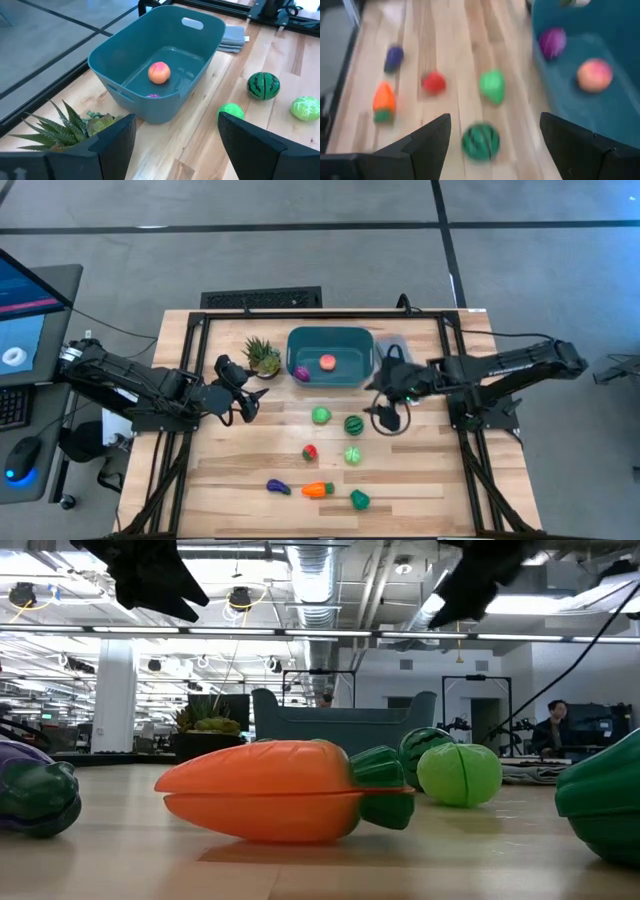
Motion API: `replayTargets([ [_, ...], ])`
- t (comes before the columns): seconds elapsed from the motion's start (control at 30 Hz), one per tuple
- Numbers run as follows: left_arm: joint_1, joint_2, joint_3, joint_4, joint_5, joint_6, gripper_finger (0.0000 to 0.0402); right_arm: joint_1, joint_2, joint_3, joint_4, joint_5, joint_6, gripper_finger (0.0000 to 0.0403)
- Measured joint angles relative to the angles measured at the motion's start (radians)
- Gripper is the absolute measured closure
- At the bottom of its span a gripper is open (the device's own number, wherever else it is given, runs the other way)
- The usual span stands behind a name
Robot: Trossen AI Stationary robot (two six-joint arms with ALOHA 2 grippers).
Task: Pick and placing Produce into tupperware
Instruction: Put the watermelon into the blue bin
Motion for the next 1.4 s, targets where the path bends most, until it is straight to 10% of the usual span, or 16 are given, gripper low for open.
replayTargets([
  [1.4, 0.0, 0.001, 0.0, -0.026, 0.032, -0.081, 0.013, 0.062, 0.378, -0.011, 0.125, -0.059, -0.154, 0.0009],
])
